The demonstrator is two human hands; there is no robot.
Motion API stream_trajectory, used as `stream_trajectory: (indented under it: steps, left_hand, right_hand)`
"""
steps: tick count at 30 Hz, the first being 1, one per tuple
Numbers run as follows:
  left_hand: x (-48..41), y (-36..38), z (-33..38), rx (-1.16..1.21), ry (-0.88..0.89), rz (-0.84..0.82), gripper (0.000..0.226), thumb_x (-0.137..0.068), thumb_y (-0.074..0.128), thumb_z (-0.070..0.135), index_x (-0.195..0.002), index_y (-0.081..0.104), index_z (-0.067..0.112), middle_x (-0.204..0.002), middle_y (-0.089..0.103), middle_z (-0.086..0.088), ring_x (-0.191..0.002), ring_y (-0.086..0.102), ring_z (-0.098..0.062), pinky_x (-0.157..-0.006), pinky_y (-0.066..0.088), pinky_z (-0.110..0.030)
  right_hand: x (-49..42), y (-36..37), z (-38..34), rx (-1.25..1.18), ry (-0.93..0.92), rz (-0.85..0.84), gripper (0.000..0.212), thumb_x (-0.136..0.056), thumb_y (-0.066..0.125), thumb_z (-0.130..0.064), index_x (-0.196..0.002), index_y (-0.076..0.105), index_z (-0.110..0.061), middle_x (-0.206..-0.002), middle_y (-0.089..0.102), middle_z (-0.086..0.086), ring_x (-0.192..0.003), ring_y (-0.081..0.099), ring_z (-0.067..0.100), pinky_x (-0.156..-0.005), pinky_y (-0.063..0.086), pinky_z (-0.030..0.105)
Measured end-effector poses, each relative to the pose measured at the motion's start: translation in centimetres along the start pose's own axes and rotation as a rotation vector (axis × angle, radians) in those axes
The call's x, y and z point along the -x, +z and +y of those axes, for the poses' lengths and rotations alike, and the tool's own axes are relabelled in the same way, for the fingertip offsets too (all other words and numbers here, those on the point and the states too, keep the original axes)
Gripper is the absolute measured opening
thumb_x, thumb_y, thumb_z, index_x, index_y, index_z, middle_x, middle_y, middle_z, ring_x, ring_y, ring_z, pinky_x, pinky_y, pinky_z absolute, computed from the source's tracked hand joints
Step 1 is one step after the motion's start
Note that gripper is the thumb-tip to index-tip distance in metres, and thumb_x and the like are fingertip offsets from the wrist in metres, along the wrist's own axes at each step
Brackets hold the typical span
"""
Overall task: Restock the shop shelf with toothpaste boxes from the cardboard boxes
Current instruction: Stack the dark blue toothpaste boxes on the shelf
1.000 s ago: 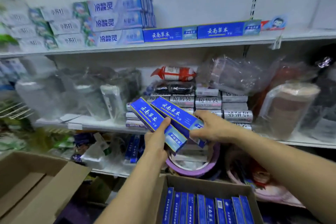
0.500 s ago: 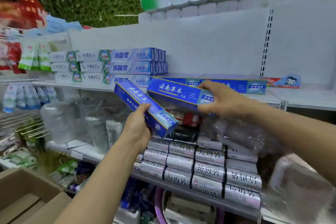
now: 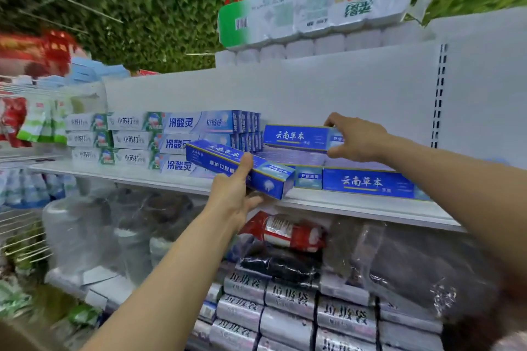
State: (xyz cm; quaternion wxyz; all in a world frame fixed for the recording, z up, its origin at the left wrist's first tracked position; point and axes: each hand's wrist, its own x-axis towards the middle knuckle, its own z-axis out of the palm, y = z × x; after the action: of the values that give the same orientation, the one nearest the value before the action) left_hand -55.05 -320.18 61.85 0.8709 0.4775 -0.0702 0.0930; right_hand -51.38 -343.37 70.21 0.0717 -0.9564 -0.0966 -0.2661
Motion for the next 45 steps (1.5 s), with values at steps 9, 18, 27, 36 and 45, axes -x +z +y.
stream_trajectory:
  steps: [9, 18, 27, 36, 45]
  left_hand:
    - [-4.3, 0.5, -0.5, 0.002, -0.053, 0.01, 0.044, -0.092, 0.063, 0.023, -0.128, 0.051, 0.001, -0.11, 0.068, -0.015, -0.089, 0.069, -0.025, -0.051, 0.057, -0.036]
    - [-4.6, 0.0, -1.3, 0.135, -0.05, -0.094, 0.04, -0.092, 0.06, 0.014, -0.129, 0.048, 0.006, -0.121, 0.065, -0.018, -0.106, 0.066, -0.033, -0.069, 0.06, -0.05]
    - [-3.6, 4.1, -0.4, 0.218, 0.139, -0.179, 0.036, -0.091, 0.06, 0.005, -0.123, 0.046, 0.016, -0.097, 0.063, -0.009, -0.079, 0.062, -0.019, -0.069, 0.059, -0.04]
    - [-7.2, 8.5, -0.4, -0.684, 0.21, -0.23, 0.059, -0.095, 0.058, 0.032, -0.146, 0.029, 0.022, -0.137, 0.047, -0.005, -0.124, 0.05, -0.022, -0.096, 0.039, -0.034]
    - [-13.7, 9.7, -2.0, -1.452, 0.228, -0.422, 0.065, -0.098, 0.055, 0.024, -0.153, 0.02, 0.032, -0.159, 0.007, -0.008, -0.135, 0.036, -0.031, -0.098, 0.038, -0.032]
  right_hand:
    - [-6.5, 5.7, 0.7, 0.064, 0.115, -0.025, 0.036, -0.087, 0.055, -0.007, -0.121, 0.046, -0.015, -0.12, 0.056, 0.013, -0.104, 0.052, 0.031, -0.074, 0.04, 0.034]
    - [-6.6, 5.4, 0.0, 0.063, 0.143, -0.046, 0.04, -0.095, 0.052, -0.021, -0.135, 0.047, -0.02, -0.136, 0.044, 0.009, -0.13, 0.033, 0.027, -0.093, 0.041, 0.04]
    - [-0.3, 1.1, -4.7, -0.836, -0.009, -0.343, 0.037, -0.094, 0.054, -0.038, -0.102, 0.064, -0.003, -0.086, 0.065, 0.012, -0.068, 0.064, 0.021, -0.054, 0.05, 0.031]
    - [0.7, -3.5, 4.3, -0.758, 0.115, 0.035, 0.026, -0.086, 0.067, -0.006, -0.112, 0.061, -0.007, -0.097, 0.06, 0.014, -0.069, 0.061, 0.016, -0.059, 0.061, 0.032]
    - [2.2, -4.1, 15.5, -0.425, 0.39, -0.014, 0.03, -0.086, 0.069, -0.01, -0.113, 0.057, -0.012, -0.104, 0.062, 0.017, -0.077, 0.063, 0.025, -0.068, 0.058, 0.04]
